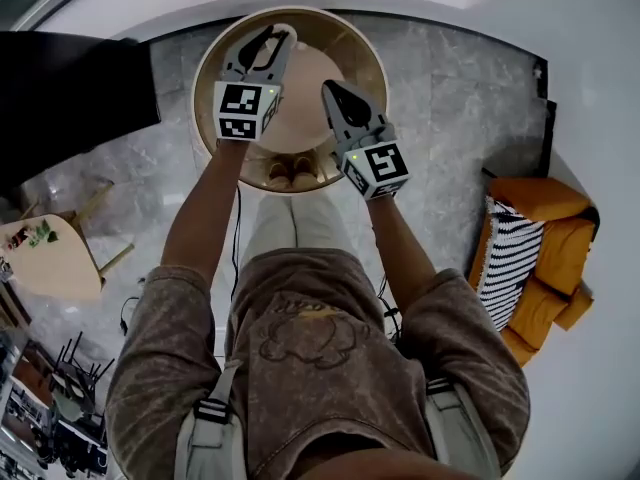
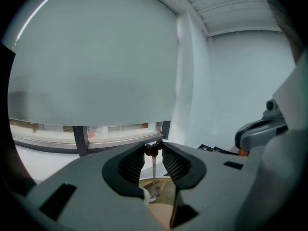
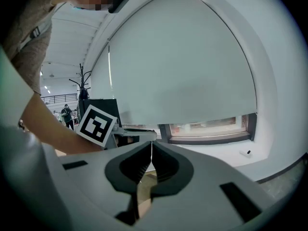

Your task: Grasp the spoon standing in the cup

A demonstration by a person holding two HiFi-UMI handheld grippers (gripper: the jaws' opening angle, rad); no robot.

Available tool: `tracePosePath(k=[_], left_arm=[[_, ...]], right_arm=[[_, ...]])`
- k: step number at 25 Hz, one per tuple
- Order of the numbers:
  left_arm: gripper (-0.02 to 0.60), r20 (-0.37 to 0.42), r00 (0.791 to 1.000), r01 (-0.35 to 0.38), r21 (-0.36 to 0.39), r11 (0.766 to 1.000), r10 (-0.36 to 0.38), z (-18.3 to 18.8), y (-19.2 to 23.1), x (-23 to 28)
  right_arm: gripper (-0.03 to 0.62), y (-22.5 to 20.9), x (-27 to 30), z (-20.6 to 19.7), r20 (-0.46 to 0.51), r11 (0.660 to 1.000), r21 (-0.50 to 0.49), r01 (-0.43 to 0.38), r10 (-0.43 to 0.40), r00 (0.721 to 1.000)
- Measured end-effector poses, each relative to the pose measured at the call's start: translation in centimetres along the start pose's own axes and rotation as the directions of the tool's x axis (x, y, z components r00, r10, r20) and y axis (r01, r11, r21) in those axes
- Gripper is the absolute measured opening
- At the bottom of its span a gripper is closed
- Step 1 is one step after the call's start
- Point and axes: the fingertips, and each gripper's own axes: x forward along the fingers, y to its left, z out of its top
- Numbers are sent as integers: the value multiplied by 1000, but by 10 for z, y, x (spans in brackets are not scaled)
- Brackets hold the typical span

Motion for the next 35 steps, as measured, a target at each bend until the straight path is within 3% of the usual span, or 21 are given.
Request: tracePosePath(k=[13, 21, 30, 35], left_arm=[[124, 76, 997, 7, 12, 1000, -8, 86, -45, -100], [124, 107, 994, 28, 35, 999, -31, 126, -79, -142], [124, 156, 987, 32, 17, 999, -34, 151, -88, -196], [124, 173, 984, 34, 8, 999, -35, 155, -93, -219]], right_arm=[[18, 47, -73, 56, 42, 1000, 13, -19, 19, 999], [18, 70, -101, 88, 63, 995, -37, -92, 95, 993], [18, 111, -102, 123, 95, 984, -90, -152, 161, 982], [18, 117, -117, 128, 126, 993, -9, -116, 117, 985]])
